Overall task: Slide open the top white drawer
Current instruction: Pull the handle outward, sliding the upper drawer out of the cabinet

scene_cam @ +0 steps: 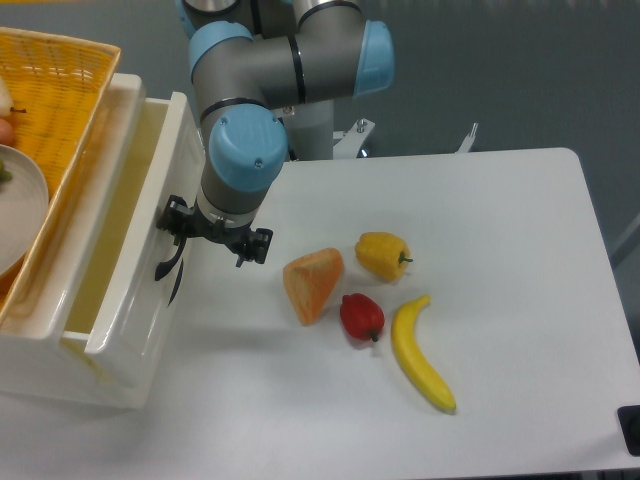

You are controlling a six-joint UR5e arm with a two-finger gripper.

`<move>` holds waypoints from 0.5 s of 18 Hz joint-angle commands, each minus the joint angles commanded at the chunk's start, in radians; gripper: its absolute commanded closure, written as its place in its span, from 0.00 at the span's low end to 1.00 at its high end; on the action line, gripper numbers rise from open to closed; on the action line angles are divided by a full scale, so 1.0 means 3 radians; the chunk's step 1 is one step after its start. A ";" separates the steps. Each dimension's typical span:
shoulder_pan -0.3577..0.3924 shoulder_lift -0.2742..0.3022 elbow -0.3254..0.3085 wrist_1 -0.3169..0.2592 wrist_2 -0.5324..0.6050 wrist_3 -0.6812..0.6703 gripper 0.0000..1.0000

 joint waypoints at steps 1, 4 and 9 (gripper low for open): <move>0.0010 0.0000 0.0000 0.0000 0.0000 0.0000 0.00; 0.0031 0.0000 0.0015 0.0000 0.0000 0.0000 0.00; 0.0072 0.0000 0.0020 -0.0005 0.0005 0.0066 0.00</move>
